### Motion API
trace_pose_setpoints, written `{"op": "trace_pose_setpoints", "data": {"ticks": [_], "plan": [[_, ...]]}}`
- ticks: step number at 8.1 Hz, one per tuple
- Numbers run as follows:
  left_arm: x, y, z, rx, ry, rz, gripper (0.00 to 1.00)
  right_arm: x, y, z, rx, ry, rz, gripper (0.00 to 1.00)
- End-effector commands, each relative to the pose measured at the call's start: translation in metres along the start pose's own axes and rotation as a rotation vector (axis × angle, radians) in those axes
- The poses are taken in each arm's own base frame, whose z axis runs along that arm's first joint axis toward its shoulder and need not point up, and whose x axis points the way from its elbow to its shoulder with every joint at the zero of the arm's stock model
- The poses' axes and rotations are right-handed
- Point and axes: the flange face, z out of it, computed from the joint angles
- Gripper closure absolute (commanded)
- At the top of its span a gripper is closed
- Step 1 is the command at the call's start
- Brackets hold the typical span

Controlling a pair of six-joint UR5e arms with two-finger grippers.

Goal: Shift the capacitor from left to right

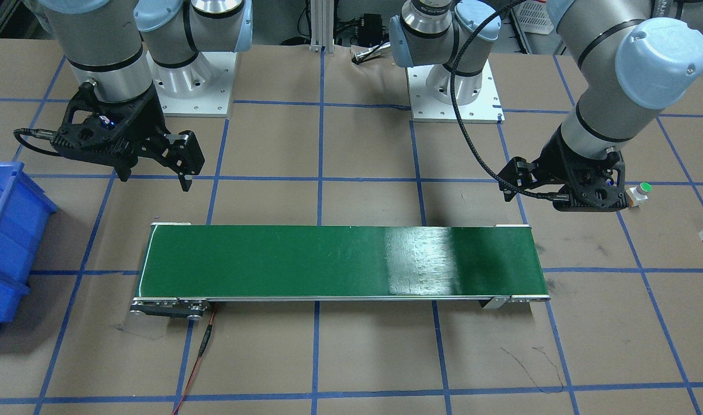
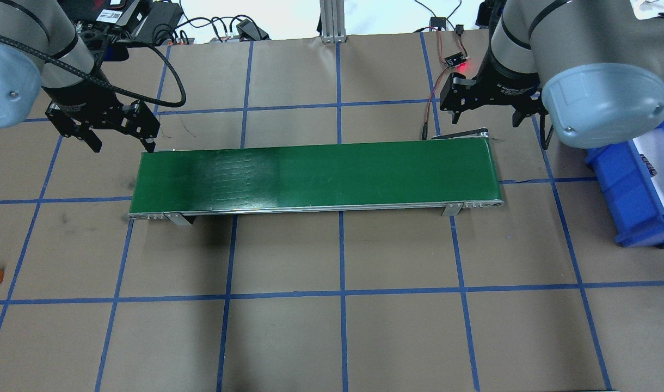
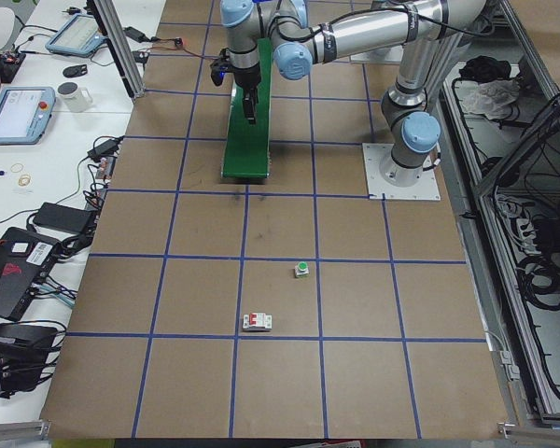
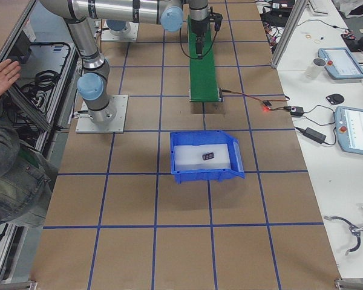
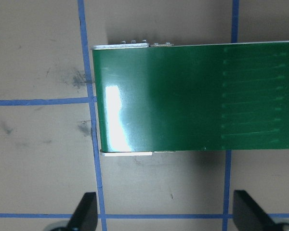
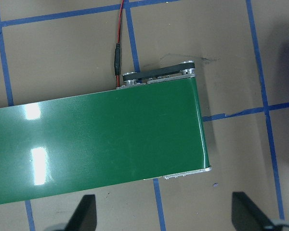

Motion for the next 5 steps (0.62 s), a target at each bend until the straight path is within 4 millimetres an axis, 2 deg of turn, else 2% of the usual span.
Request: {"op": "trace_pose_setpoints", "data": {"ticks": [1,3,5], "plan": [[0.001,0.003,-0.001,-0.015,-0.002,0.001,0.0,0.0,0.0,0.0,0.002,0.0,-0.003,0.0],[0.001,0.015,-0.012,-0.096,-0.011,0.013,0.0,0.0,0.0,0.0,0.002,0.001,-0.006,0.0],[0.0,0.018,-0.023,-0.119,-0.014,0.016,0.0,0.0,0.0,0.0,0.002,0.001,-0.006,0.0]]}}
